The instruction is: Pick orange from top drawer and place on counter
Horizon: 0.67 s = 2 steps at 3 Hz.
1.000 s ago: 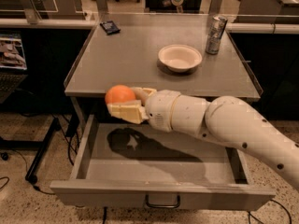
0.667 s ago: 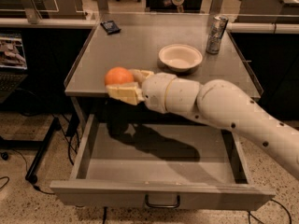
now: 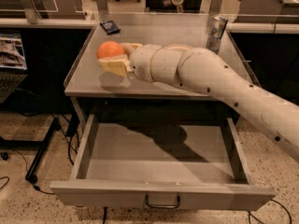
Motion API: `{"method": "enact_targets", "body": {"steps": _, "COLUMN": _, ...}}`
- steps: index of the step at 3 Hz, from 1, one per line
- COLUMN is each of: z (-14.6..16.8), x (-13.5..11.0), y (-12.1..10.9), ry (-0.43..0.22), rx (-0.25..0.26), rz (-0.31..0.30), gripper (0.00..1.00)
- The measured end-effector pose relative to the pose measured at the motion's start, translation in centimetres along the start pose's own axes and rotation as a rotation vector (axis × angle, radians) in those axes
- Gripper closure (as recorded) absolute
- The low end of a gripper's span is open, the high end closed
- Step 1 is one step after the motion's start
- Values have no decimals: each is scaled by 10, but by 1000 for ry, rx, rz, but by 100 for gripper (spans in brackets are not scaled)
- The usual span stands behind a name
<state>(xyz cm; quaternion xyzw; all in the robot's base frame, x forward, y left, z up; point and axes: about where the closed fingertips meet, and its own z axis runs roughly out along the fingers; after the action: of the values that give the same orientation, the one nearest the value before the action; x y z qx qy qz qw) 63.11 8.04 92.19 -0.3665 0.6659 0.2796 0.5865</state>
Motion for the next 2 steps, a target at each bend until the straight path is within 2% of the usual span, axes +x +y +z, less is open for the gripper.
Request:
{"method": "enact_targets", "body": {"steps": 1, "z": 29, "x": -10, "y": -15, "ry": 38, "rx": 18, "rz": -47, "gripper": 100}}
{"method": "enact_targets", "body": {"steps": 2, "z": 56, "x": -3, "y": -30, "ry": 109, "rx": 46, "rz": -66, "gripper": 100}}
